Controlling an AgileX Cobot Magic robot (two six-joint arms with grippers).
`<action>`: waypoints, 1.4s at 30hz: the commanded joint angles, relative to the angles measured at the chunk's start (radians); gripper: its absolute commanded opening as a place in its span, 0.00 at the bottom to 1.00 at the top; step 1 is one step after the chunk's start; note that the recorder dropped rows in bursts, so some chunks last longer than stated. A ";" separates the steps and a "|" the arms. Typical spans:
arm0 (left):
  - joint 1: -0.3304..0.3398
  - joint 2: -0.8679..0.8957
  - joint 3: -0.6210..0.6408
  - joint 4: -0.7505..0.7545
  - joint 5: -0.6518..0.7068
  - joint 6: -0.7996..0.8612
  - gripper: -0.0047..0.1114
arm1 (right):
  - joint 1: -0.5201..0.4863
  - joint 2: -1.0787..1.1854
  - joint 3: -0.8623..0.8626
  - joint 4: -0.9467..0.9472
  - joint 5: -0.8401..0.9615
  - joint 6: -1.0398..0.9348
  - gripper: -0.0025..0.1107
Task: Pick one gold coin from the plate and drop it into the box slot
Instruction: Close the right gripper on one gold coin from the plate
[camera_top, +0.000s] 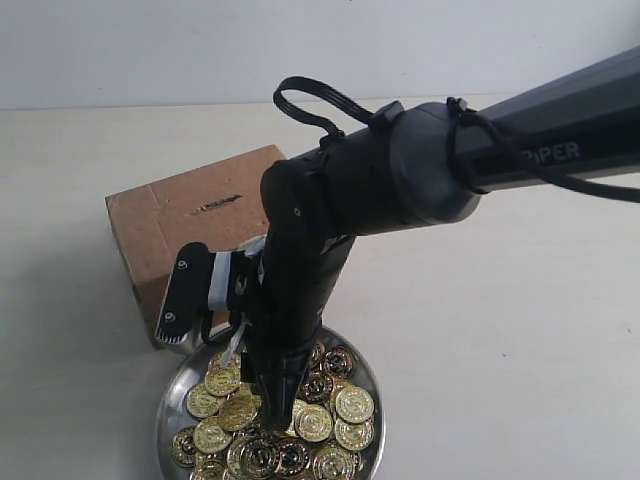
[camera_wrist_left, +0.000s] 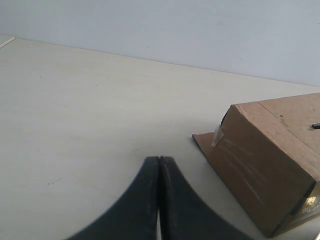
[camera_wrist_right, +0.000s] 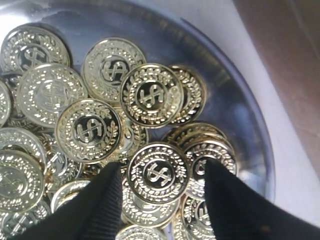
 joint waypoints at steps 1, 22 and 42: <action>-0.006 -0.004 0.003 -0.003 -0.009 0.004 0.04 | 0.001 0.009 -0.007 -0.004 -0.012 -0.008 0.46; -0.006 -0.004 0.003 -0.003 -0.009 0.004 0.04 | 0.001 0.034 -0.013 -0.004 -0.017 -0.008 0.39; -0.006 -0.004 0.003 -0.003 -0.009 0.004 0.04 | 0.001 -0.036 -0.013 -0.004 0.017 -0.008 0.22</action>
